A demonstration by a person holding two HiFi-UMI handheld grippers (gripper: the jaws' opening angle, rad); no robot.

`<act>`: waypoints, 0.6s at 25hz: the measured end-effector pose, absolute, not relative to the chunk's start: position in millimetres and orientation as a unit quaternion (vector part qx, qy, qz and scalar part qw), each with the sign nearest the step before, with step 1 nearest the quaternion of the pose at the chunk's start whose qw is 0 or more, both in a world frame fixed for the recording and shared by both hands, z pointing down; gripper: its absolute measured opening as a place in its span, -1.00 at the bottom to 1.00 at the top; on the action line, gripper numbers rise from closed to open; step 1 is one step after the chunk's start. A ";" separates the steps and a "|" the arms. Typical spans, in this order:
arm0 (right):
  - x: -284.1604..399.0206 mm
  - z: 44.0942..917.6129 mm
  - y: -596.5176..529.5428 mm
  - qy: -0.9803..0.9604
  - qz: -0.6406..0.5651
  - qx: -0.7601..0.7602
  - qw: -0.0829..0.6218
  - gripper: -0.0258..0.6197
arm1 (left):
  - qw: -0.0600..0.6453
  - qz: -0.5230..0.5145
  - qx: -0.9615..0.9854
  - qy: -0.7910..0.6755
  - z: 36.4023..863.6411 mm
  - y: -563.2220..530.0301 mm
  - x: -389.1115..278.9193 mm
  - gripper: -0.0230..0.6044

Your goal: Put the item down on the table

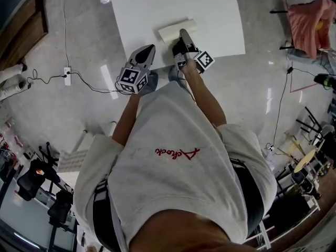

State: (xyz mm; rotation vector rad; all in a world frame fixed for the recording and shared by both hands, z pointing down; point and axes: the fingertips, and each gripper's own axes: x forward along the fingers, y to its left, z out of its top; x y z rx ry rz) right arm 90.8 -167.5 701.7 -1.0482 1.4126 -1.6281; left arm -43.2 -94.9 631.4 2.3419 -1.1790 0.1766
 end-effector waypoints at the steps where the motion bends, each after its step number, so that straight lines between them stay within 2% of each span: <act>1: 89.6 704.0 -172.5 0.547 -0.633 -0.411 0.362 -0.44 | 0.253 0.064 0.862 -0.434 631.0 -95.1 -43.3 -0.90; 15: 82.9 719.0 -226.7 0.493 -0.637 -0.486 0.338 -0.47 | 0.251 0.060 0.864 -0.433 628.4 -97.8 -47.6 -0.90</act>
